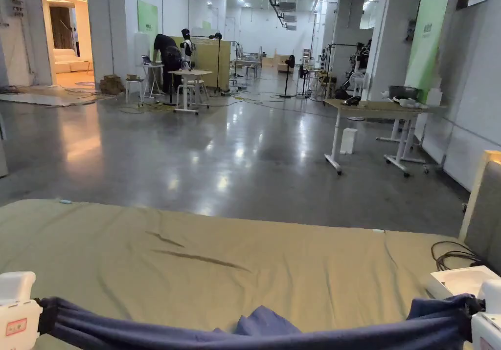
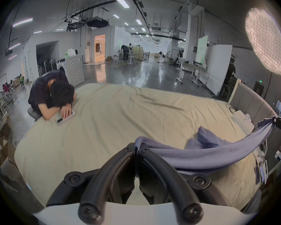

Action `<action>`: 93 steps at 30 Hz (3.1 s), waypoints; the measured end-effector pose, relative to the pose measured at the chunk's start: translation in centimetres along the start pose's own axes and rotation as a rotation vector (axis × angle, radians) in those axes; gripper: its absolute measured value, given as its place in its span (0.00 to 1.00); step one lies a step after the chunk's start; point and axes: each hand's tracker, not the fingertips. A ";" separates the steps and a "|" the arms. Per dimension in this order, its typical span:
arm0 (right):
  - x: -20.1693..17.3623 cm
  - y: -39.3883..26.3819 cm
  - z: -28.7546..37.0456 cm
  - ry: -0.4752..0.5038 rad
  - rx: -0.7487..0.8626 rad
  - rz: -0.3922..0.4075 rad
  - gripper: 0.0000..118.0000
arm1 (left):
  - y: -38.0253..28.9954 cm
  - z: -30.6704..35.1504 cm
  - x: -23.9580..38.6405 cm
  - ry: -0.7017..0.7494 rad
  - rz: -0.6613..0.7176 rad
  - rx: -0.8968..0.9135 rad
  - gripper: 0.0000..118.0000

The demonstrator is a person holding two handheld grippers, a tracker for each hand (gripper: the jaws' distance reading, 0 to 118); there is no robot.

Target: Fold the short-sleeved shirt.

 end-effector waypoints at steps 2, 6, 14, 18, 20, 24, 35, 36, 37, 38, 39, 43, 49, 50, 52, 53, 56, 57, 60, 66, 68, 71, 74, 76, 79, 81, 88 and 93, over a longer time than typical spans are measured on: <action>-0.1 -3.2 1.6 0.007 -0.046 0.007 0.03 | -3.5 0.2 -0.3 -0.001 0.003 -0.050 0.03; -0.5 -8.5 3.4 0.007 -0.135 0.032 0.03 | -9.4 -0.3 -1.0 -0.004 0.038 -0.174 0.03; -1.1 -15.4 2.6 -0.012 -0.290 0.048 0.03 | -16.1 -2.3 -2.6 0.027 0.068 -0.334 0.04; -1.6 -16.1 2.2 -0.016 -0.312 0.060 0.07 | -16.4 -2.2 -2.7 0.022 0.086 -0.340 0.13; -2.1 -15.5 2.5 -0.018 -0.306 0.068 0.26 | -15.5 -1.7 -2.2 0.046 0.056 -0.333 0.26; -3.2 -12.7 3.4 0.032 -0.196 0.048 0.43 | -13.2 0.3 -0.2 0.076 -0.037 -0.224 0.37; -10.6 -3.5 7.7 0.135 0.159 -0.050 0.54 | -5.8 3.5 8.0 -0.055 -0.073 0.197 0.44; -11.1 -3.1 8.0 0.135 0.177 -0.059 0.54 | -5.6 3.6 8.6 -0.057 -0.078 0.233 0.44; -11.6 -2.8 8.3 0.129 0.198 -0.073 0.52 | -5.5 5.3 11.2 -0.055 -0.090 0.270 0.44; -12.2 -2.6 8.6 0.131 0.218 -0.086 0.46 | -5.4 5.6 12.0 -0.064 -0.093 0.297 0.44; -12.6 -2.5 8.8 0.128 0.234 -0.090 0.37 | -5.4 5.9 12.8 -0.073 -0.094 0.323 0.44; -13.8 -2.4 9.2 0.099 0.264 -0.102 0.05 | -5.4 7.1 15.4 -0.072 -0.094 0.375 0.08; -13.9 -3.0 9.4 0.116 0.296 -0.068 0.00 | -5.7 7.3 15.3 -0.061 -0.090 0.412 0.01; -14.1 -3.0 9.3 0.112 0.291 -0.066 0.00 | -5.7 7.5 14.6 -0.085 -0.071 0.414 0.01; -14.1 -3.3 9.1 0.117 0.284 -0.063 0.00 | -5.6 7.6 13.3 -0.090 -0.055 0.387 0.01; -14.2 -3.4 8.9 0.120 0.279 -0.065 0.00 | -6.0 8.0 12.9 -0.075 -0.062 0.379 0.01; -14.7 -3.6 8.4 0.132 0.261 -0.065 0.00 | -6.6 6.7 10.0 -0.013 -0.099 0.263 0.01; -14.8 -3.7 8.2 0.136 0.253 -0.063 0.00 | -6.8 6.8 9.5 0.000 -0.109 0.221 0.01; -15.6 -3.9 7.6 0.146 0.228 -0.061 0.00 | -7.7 4.9 6.3 0.033 -0.103 0.074 0.01; -17.1 -4.6 6.0 0.171 0.160 -0.055 0.00 | -9.6 0.2 0.7 0.086 -0.038 -0.236 0.03; -17.6 -4.8 5.5 0.177 0.137 -0.044 0.00 | -10.2 -1.3 -0.6 0.097 -0.018 -0.325 0.12; -18.0 -5.2 5.0 0.179 0.110 -0.032 0.00 | -11.3 -3.4 -2.3 0.099 0.014 -0.449 0.51; -18.3 -5.5 4.6 0.187 0.089 -0.023 0.00 | -12.5 -4.3 -2.7 0.103 0.023 -0.484 0.51; -18.4 -5.6 4.3 0.184 0.078 -0.012 0.00 | -13.2 -5.0 -2.7 0.135 0.024 -0.504 0.51; -18.5 -5.8 3.9 0.186 0.066 -0.002 0.00 | -14.5 -6.0 -3.0 0.189 0.017 -0.537 0.51; -18.6 -5.9 3.8 0.187 0.060 0.005 0.00 | -15.3 -6.9 -3.7 0.184 0.030 -0.550 0.51; -19.1 -6.4 3.0 0.193 0.035 0.021 0.00 | -15.9 -8.1 -4.4 0.161 0.048 -0.508 0.22; -19.4 -6.7 1.2 0.215 -0.009 0.008 0.00 | -16.8 -8.2 -4.4 0.147 0.085 -0.473 0.03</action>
